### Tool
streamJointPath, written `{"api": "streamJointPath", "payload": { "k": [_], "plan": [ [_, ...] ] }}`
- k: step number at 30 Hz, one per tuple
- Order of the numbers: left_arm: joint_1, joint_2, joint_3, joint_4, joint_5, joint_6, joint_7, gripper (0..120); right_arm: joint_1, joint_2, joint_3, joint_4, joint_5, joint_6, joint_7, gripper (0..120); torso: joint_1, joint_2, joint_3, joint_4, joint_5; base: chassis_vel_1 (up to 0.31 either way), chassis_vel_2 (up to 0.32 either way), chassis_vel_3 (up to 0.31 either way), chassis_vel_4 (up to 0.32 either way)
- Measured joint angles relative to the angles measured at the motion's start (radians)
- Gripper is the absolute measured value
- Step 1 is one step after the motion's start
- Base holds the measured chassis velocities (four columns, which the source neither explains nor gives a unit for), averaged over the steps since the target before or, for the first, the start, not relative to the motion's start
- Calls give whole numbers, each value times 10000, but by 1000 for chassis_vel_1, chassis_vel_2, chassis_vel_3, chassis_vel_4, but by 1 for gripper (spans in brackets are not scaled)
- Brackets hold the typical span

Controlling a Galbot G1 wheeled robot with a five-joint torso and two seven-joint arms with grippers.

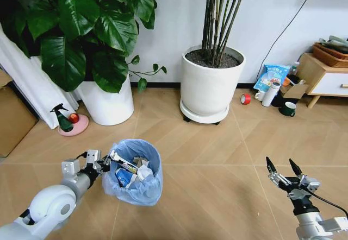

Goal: Pick up the trash bin and place the garbage on the floor into it.

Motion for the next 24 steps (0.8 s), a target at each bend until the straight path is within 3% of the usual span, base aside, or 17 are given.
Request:
{"api": "streamJointPath", "payload": {
  "k": [24],
  "plan": [
    [-39, 142, -123, -60, -134, 13, -42, 0, -87, -32, 32, 76, 20, 81, -143, 100, 0, 0, 1, -1, -9, 199, -110, -203, 113]
  ]
}}
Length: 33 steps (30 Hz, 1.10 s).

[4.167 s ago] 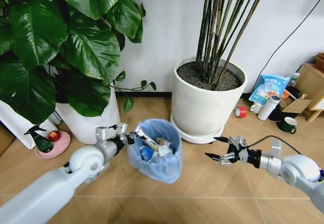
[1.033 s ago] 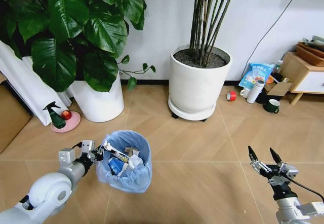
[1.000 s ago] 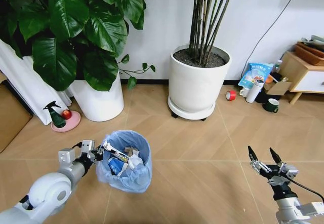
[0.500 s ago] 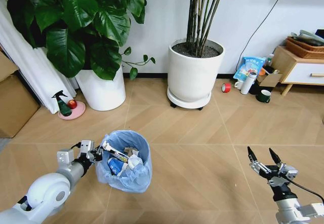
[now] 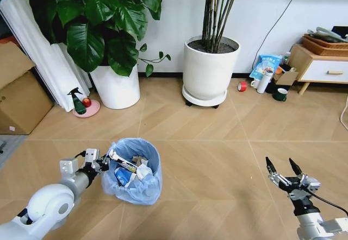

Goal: Pick up the trash bin and place the garbage on the floor into it.

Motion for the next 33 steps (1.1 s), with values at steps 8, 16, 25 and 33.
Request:
{"api": "streamJointPath", "payload": {
  "k": [8, 16, 25, 33],
  "plan": [
    [-91, 11, 6, 7, -30, 5, -8, 0, 25, 4, -6, 2, 0, -1, -25, 100, 0, 0, 0, 1, 8, 188, -114, -189, 117],
    [-243, 4, 89, 49, -84, 14, -28, 0, 12, -60, -9, -18, 0, -21, -48, 100, 0, 0, 0, 0, 4, 201, -141, -213, 140],
    [-273, -4, 118, 44, -93, 18, -47, 0, -69, -94, 18, -16, 2, -4, -112, 100, 0, 0, -1, -1, 7, 269, -133, -269, 122],
    [-99, -63, 95, -29, -40, 19, -57, 0, -129, -106, 46, -16, -2, 73, -222, 100, 0, 0, 0, 1, 1, 228, -86, -238, 96]
  ]
}}
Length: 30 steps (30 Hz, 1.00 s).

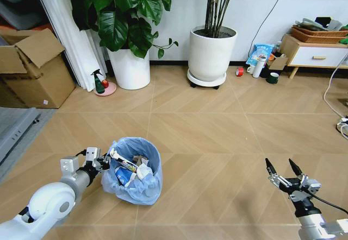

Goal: Pick up the trash bin and place the garbage on the floor into it.

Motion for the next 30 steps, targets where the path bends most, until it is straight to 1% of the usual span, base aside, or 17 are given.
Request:
{"api": "streamJointPath", "payload": {
  "k": [3, 4, 8, 10, 13, 15, 17, 18, 20, 28, 30],
  "plan": [
    [18, 15, -46, -11, 0, 0, -3, 0, -14, 0, 0, 4, 0, 2, -5, 100, 0, 0, 0, 0, 6, 184, -120, -177, 117],
    [26, 40, -76, -29, -5, 0, -9, 0, -18, 0, 3, 10, 0, 5, -11, 100, 0, 0, 0, 1, 2, 187, -131, -181, 98],
    [47, 72, -131, -87, -43, 0, -25, 0, -19, 7, 5, 23, 0, 6, -26, 100, 0, 0, 0, -4, 8, 190, -131, -196, 121],
    [106, 73, -163, -102, -47, 3, -41, 0, -21, 20, 6, 46, 0, 7, -34, 100, 1, 0, 0, -3, -3, 208, -118, -210, 111],
    [223, 58, -215, -112, -25, 6, -48, 0, -36, 41, 5, 49, -4, 10, -67, 100, 0, 0, 0, 0, 6, 219, -115, -217, 109],
    [327, 40, -262, -114, 17, 7, -50, 0, -63, 47, 5, 52, -14, 16, -102, 100, 0, 0, 0, 1, -2, 224, -81, -207, 92],
    [332, 39, -265, -115, 19, 7, -50, 0, -64, 47, 4, 52, -16, 16, -104, 100, 0, 0, 0, 1, -1, 228, -81, -215, 75],
    [349, 38, -285, -126, 27, 7, -48, 0, -67, 48, 1, 52, -21, 18, -111, 100, 0, 0, 0, -1, 6, 218, -92, -222, 92],
    [348, 40, -290, -130, 26, 6, -49, 0, -62, 45, -5, 58, -21, 23, -111, 100, 0, 0, 0, 0, 2, 214, -127, -218, 92],
    [301, 78, -296, -136, -4, 6, -69, 0, -48, 45, -29, 74, 10, 24, -74, 100, 0, 0, 0, -2, 6, 201, -127, -203, 124],
    [297, 87, -297, -144, -9, 7, -74, 0, -50, 44, -29, 74, 11, 29, -72, 100, 0, 0, 0, -3, 2, 188, -154, -181, 163]
  ]
}}
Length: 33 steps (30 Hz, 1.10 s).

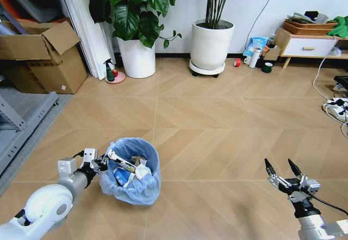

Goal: Pick up the trash bin and place the garbage on the floor into it.

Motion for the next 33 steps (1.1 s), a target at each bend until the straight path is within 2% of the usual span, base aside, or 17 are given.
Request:
{"api": "streamJointPath", "payload": {
  "k": [8, 12, 14, 17, 24, 25, 27, 31, 33],
  "plan": [
    [-4, 11, -7, -28, -22, 8, -32, 0, -1, -17, -5, -3, 4, 23, -2, 100, 0, -1, 1, 3, -3, 166, -192, -165, 198],
    [-3, 13, -24, -38, -29, 12, -38, 0, 3, -30, -6, -3, 7, 23, -3, 100, 0, 0, 1, 2, 7, 204, -211, -209, 201],
    [0, 13, -27, -37, -30, 14, -43, 0, 6, -34, -3, -5, 13, 24, -4, 100, 0, -1, 1, 0, -5, 210, -180, -195, 201],
    [6, 13, -29, -38, -31, 15, -42, 0, 6, -34, -4, -4, 14, 24, -7, 100, 0, 0, 0, 1, 6, 221, -196, -200, 187],
    [15, 8, -31, -38, -30, 17, -47, 0, 8, -28, -3, -4, 14, 27, -17, 100, -1, 0, 0, 4, -3, 171, -173, -172, 170],
    [16, 8, -32, -38, -29, 17, -48, 0, 6, -25, -4, -5, 14, 27, -19, 100, -1, 0, 0, 1, 9, 118, -146, -102, 134],
    [21, -7, -31, -32, -19, 17, -47, 0, 11, -12, -3, -9, 14, 37, -33, 100, 0, 0, 0, 1, -6, 83, -82, -93, 116],
    [25, -48, -20, 0, 12, 17, -51, 0, 30, -5, -11, -38, 14, 108, -74, 100, -1, 0, 0, 1, 6, 6, -25, -42, 5],
    [7, -77, 14, 45, 19, 17, -64, 0, 53, -6, -21, -78, 17, 186, -128, 100, -2, 0, 0, 5, -5, 0, 0, 0, 0]
  ]
}}
